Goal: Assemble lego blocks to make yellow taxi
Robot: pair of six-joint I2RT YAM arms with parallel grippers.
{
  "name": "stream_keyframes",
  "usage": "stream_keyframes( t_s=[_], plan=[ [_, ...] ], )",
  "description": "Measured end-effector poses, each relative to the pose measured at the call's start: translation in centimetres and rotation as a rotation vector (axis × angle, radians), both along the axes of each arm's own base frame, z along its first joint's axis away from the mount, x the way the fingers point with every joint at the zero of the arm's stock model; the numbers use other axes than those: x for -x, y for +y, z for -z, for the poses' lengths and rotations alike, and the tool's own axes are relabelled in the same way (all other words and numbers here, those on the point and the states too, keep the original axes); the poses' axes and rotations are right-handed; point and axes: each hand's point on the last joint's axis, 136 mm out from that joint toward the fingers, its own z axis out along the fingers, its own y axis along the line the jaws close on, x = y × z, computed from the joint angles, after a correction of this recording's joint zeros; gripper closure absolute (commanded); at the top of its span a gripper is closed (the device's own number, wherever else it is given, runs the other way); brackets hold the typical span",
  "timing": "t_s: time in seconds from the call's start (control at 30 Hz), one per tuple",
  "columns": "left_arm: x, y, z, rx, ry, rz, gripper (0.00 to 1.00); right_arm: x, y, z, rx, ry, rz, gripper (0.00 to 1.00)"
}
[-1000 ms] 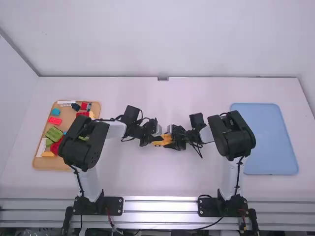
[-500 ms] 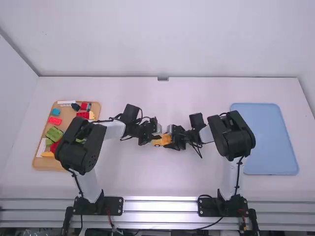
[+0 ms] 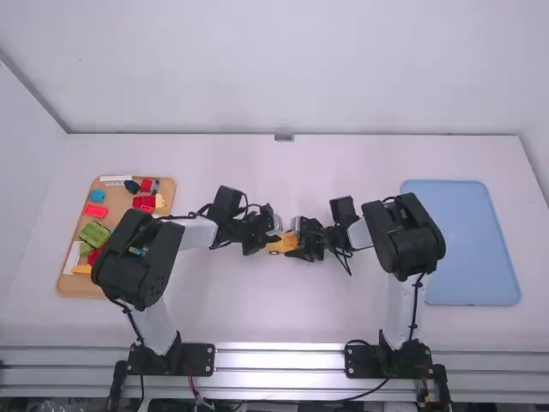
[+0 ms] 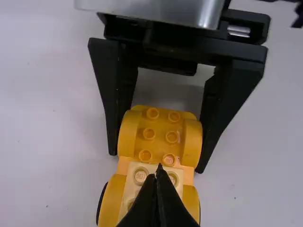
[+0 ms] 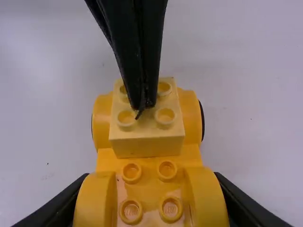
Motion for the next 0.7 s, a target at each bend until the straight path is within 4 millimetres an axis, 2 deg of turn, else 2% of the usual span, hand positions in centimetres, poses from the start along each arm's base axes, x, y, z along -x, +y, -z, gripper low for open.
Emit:
stream_keyframes(
  t_s=[0.4,0.5,0.6,0.63,0.67,0.7],
  plan=[
    [-0.2,0.0,-0.2,-0.02,0.012,-0.023,0.98,-0.3,0.0,0.0,0.005,-0.005,0.006,0.44],
    [0.0,0.5,-0.6,-0.049,0.001,-0.028,0.98,-0.1,0.2,0.0,0.003,-0.005,-0.002,0.44],
    [-0.8,2.1,-2.2,-0.086,-0.066,-0.076,0.98,-0.1,0.1,-0.1,0.0,-0.006,-0.003,0.43],
    [-1.4,2.6,-3.5,-0.085,-0.105,-0.099,0.98,-0.1,0.1,-0.1,0.0,-0.006,-0.003,0.42],
    [-2.1,3.2,-5.7,-0.075,-0.164,-0.133,0.97,-0.2,0.0,-0.1,0.0,-0.003,0.001,0.38],
    [-2.2,3.3,-6.0,-0.073,-0.171,-0.137,0.96,-0.2,0.0,-0.1,0.0,-0.003,0.001,0.37]
  ],
)
